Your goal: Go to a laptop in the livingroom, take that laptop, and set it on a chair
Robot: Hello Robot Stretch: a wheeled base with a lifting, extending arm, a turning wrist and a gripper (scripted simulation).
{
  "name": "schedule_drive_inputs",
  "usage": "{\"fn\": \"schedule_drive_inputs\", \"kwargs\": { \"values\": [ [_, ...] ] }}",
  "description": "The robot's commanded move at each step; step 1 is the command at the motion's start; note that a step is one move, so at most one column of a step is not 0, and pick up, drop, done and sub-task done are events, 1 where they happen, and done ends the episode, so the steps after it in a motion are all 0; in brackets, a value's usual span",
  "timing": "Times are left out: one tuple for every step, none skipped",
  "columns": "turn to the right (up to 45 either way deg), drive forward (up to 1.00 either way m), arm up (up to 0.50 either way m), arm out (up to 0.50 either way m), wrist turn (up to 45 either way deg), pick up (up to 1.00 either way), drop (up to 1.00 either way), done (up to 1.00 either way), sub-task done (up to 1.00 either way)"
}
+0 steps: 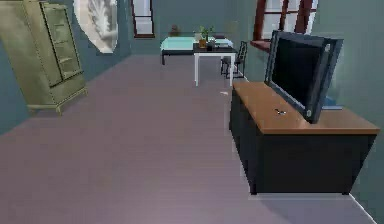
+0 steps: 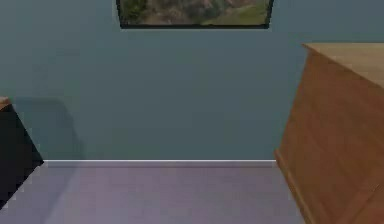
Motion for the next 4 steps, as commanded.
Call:
{"fn": "schedule_drive_inputs", "kwargs": {
  "values": [
    [-45.0, 0.0, 0.0, 0.0, 0.0, 0.0, 0.0, 0.0, 0.0],
    [-6.0, 0.0, 0.0, 0.0, 0.0, 0.0, 0.0, 0.0, 0.0],
    [0.0, 1.0, 0.0, 0.0, 0.0, 0.0, 0.0, 0.0, 0.0],
    [-3.0, 0.0, 0.0, 0.0, 0.0, 0.0, 0.0, 0.0, 0.0]
  ]
}}
